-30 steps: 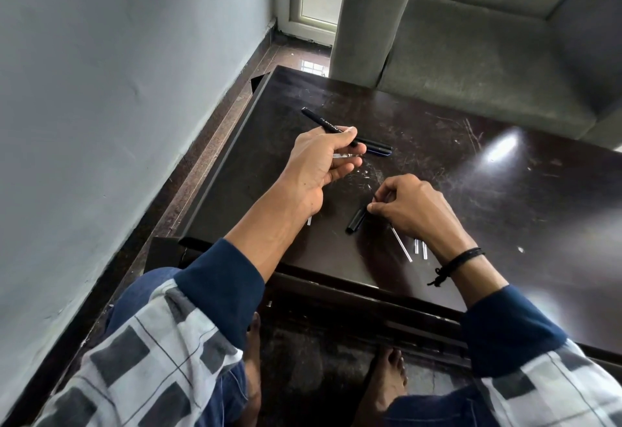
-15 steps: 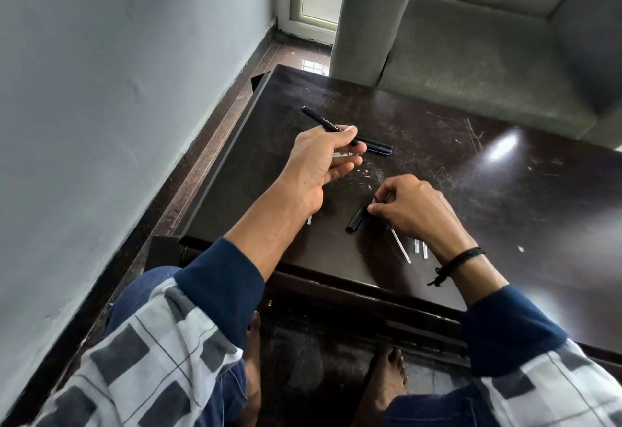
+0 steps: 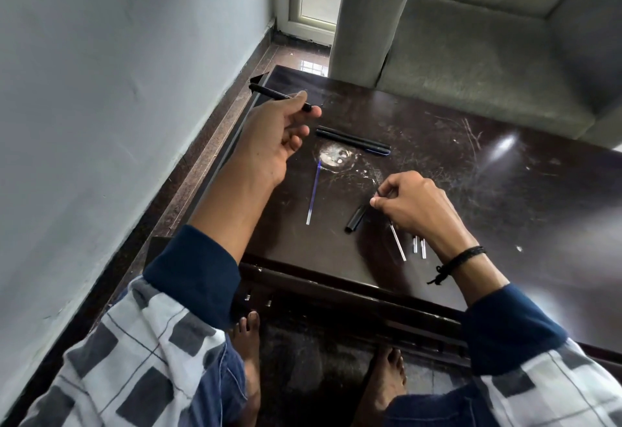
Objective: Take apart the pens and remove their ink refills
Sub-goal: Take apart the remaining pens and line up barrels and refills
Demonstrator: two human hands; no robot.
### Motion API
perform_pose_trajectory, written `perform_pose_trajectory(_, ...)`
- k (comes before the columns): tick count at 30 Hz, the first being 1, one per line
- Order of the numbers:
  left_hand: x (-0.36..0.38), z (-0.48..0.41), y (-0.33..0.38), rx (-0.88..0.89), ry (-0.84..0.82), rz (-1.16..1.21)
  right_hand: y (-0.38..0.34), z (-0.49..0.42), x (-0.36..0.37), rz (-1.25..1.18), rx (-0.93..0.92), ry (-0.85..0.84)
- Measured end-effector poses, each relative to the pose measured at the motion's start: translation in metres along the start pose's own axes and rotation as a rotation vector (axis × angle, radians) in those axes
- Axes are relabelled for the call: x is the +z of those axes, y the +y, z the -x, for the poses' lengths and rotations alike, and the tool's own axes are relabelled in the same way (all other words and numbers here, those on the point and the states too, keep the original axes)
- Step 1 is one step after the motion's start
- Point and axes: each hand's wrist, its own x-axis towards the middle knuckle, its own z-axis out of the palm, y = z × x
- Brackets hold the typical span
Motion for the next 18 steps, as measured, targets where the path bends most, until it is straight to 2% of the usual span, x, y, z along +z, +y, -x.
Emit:
perform_pose_trajectory(10,0.003,0.000,-0.002,-0.016,-0.010,-0.006,0.007,-0.006,-0.011,-0.049,0.050,0.010)
perform_pose_trajectory(15,0.002,-0.001,-0.003,-0.020,-0.016,0.004,0.030,-0.008,-0.037,-0.015,0.153,0.132)
perform_pose_trajectory(18,0.002,-0.002,-0.003,-0.021,-0.019,0.009,0.044,-0.008,-0.044,0.033,0.217,0.143)
